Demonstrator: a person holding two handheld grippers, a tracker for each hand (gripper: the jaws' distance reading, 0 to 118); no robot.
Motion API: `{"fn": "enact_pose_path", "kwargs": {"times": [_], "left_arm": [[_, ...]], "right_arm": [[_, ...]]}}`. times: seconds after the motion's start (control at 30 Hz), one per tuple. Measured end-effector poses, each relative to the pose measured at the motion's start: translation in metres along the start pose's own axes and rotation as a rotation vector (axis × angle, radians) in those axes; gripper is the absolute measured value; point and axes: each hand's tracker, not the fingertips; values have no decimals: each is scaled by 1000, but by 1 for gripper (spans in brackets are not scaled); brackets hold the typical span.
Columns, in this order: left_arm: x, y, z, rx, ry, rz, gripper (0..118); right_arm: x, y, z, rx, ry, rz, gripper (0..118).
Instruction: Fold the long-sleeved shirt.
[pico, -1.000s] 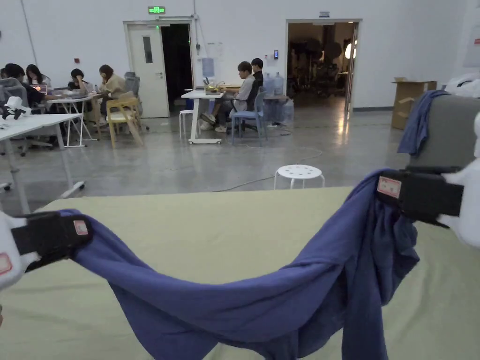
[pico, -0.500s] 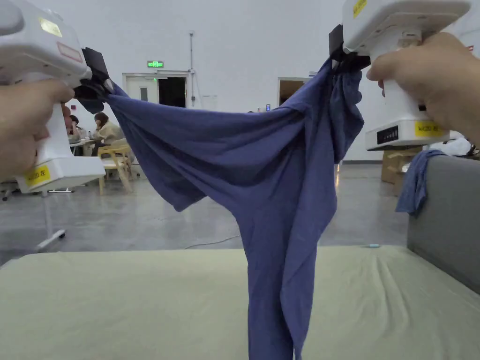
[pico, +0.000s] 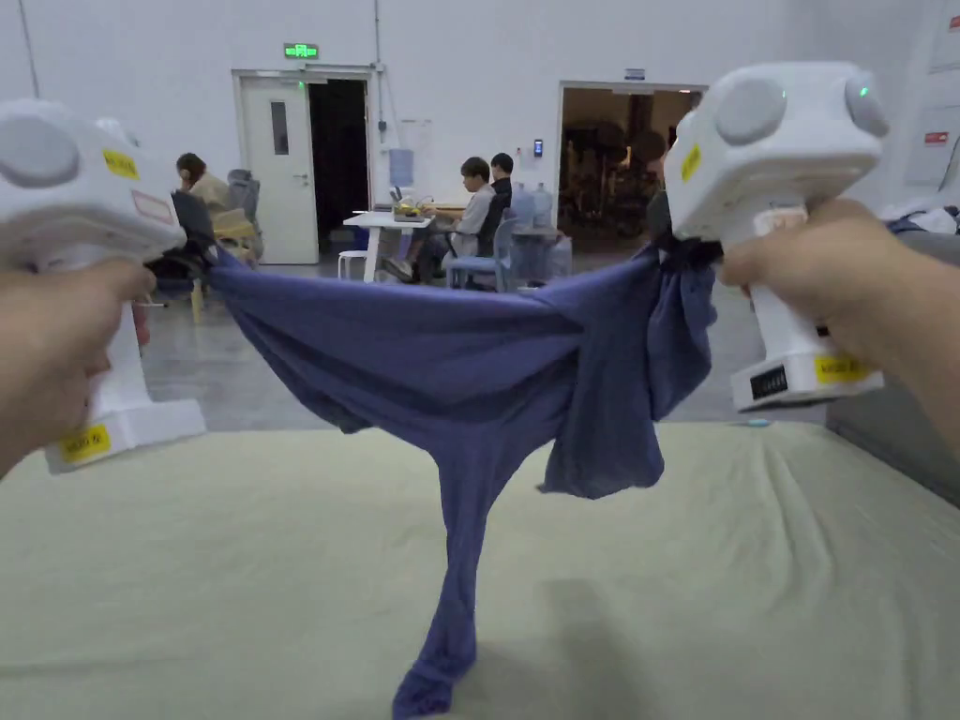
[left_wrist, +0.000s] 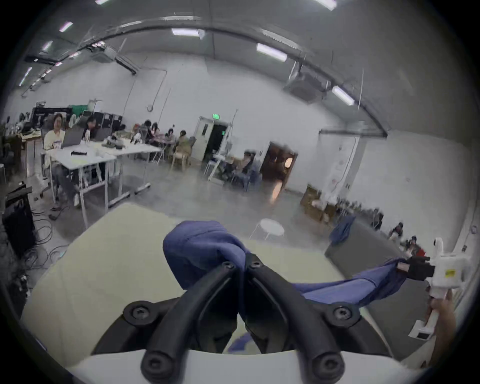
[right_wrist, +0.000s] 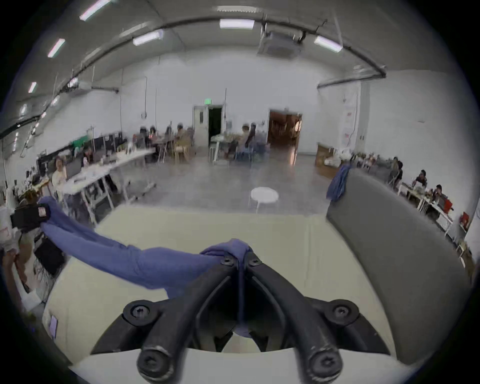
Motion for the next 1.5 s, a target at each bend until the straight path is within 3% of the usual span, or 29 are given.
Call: {"fn": "enact_pose_path", "kwargs": {"times": [0.17, 0.3, 0.4, 0.47, 0.6, 0.67, 0.87, 1.03, 1.17, 1.27, 1.3, 1.37, 1.4, 1.43, 1.47, 1.5], "left_arm": [[-47, -127, -46, -222, 17, 33, 0], [-78, -236, -26, -261, -61, 186, 0], [-92, -297, 11, -345, -4, 166, 0], [-104, -325, 38, -372, -5, 129, 0], [-116, -356, 119, -421, -24, 113, 0], [-118, -369, 154, -440, -54, 89, 0], [-119, -419, 229, -532, -60, 55, 0], [-133, -454, 242, -607, -19, 134, 0], [-137, -477, 229, -664, 22, 118, 0], [-146, -493, 212, -797, 88, 197, 0], [-149, -492, 212, -759, 67, 270, 0], [-149, -480, 216, -741, 57, 275, 11], [-147, -473, 222, -723, 58, 271, 29], [-141, -462, 232, -690, 66, 251, 74], [-136, -453, 241, -663, 76, 216, 105], [-130, -443, 256, -616, 80, 181, 118]], "right_arm": [[-6, -147, -84, -254, 45, 13, 0], [0, -261, -102, -373, 92, -120, 0], [-2, -332, -82, -433, 107, -18, 0], [2, -367, -52, -428, 119, -32, 0], [10, -418, 18, -440, 166, -14, 0], [14, -441, 47, -474, 207, -68, 0], [3, -504, 108, -565, 231, -22, 0], [-8, -544, 107, -662, 229, -12, 0], [-12, -557, 87, -692, 225, -14, 0], [-14, -554, 80, -715, 228, -5, 2], [-13, -553, 78, -721, 224, -7, 7], [-9, -547, 83, -740, 224, -49, 9], [-5, -540, 90, -731, 237, -50, 16], [1, -531, 103, -708, 222, -76, 46], [5, -523, 114, -683, 190, -102, 78], [11, -514, 133, -620, 165, -103, 102]]}}
